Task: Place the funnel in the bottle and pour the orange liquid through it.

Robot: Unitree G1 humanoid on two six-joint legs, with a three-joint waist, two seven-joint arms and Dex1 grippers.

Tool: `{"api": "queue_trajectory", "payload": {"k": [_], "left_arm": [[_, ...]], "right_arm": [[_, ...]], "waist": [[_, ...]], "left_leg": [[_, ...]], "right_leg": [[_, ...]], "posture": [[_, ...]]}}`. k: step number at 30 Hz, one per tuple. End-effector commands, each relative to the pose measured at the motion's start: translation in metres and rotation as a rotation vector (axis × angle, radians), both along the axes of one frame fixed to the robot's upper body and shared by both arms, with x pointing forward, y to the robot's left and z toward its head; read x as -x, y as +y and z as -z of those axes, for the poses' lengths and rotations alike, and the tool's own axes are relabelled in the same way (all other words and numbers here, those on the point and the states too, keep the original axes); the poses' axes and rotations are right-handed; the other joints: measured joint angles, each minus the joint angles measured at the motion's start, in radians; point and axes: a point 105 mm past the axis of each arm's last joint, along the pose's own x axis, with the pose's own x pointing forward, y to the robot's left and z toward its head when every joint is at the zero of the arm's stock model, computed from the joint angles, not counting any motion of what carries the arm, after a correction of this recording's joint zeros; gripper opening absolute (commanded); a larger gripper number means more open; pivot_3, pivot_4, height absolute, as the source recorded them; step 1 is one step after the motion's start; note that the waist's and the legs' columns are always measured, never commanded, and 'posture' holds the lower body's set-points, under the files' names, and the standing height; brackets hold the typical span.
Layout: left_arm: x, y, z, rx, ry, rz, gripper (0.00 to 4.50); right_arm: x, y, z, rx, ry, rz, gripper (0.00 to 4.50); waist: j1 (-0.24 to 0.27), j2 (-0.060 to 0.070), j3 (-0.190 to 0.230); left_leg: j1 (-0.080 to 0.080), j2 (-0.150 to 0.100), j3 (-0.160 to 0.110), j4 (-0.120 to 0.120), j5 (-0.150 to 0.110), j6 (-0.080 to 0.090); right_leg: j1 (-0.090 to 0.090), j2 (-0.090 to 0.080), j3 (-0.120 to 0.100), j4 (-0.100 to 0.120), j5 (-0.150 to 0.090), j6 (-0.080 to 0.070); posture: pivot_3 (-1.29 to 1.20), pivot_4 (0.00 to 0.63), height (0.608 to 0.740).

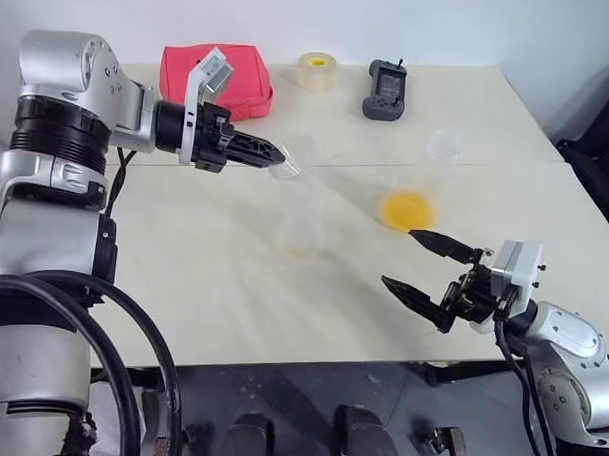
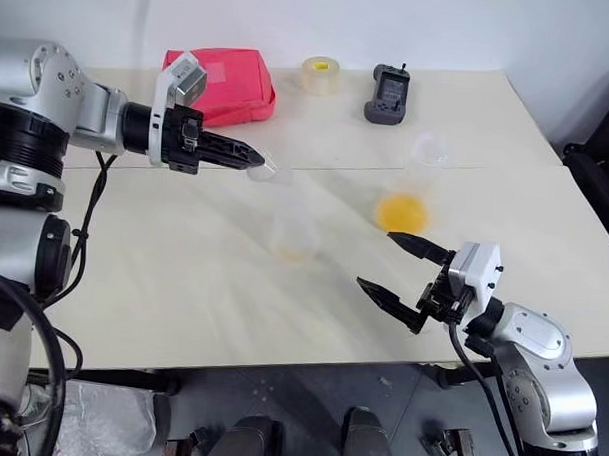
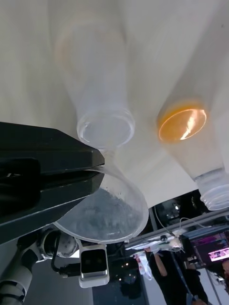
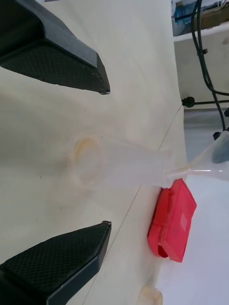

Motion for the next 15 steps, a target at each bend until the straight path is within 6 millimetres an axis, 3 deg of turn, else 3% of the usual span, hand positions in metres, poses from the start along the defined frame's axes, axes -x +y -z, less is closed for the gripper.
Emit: {"api": "queue_trajectory", "payload": {"k": [1, 9, 14, 15], "left_arm": [[-0.001, 0.001, -0.012, -0.015, -0.06, 0.004, 0.02], [-0.003, 0.004, -0.004, -0.084, -0.064, 0.023, 0.02], [-0.004, -0.006, 0.004, -0.13, -0.066, 0.078, 0.02], [-0.004, -0.008, 0.004, -0.127, -0.064, 0.082, 0.22]], "right_arm": [[0.004, 0.004, -0.011, -0.004, -0.06, -0.007, 4.5], [0.002, 0.005, -0.012, 0.0, -0.064, -0.001, 4.5], [-0.001, 0.005, -0.013, 0.005, -0.065, 0.001, 4.5], [-0.001, 0.005, -0.013, 0.006, -0.066, 0.003, 4.5]], "waist": [[0.0, 0.0, 0.0], [0.001, 0.0, 0.0], [0.003, 0.0, 0.0], [0.003, 0.0, 0.0]], "left_leg": [[0.0, 0.0, 0.0, 0.0, 0.0, 0.0], [0.0, 0.0, 0.0, 0.0, 0.0, 0.0], [0.0, 0.0, 0.0, 0.0, 0.0, 0.0], [0.0, 0.0, 0.0, 0.0, 0.0, 0.001]], "right_leg": [[0.0, 0.0, 0.0, 0.0, 0.0, 0.0], [0.0, 0.0, 0.0, 0.0, 0.0, 0.0], [0.0, 0.0, 0.0, 0.0, 0.0, 0.0], [0.0, 0.0, 0.0, 0.0, 0.0, 0.0]], "posture": [[0.0, 0.15, 0.74], [0.0, 0.15, 0.74], [0.0, 0.15, 0.74], [0.0, 0.15, 0.74]]}}
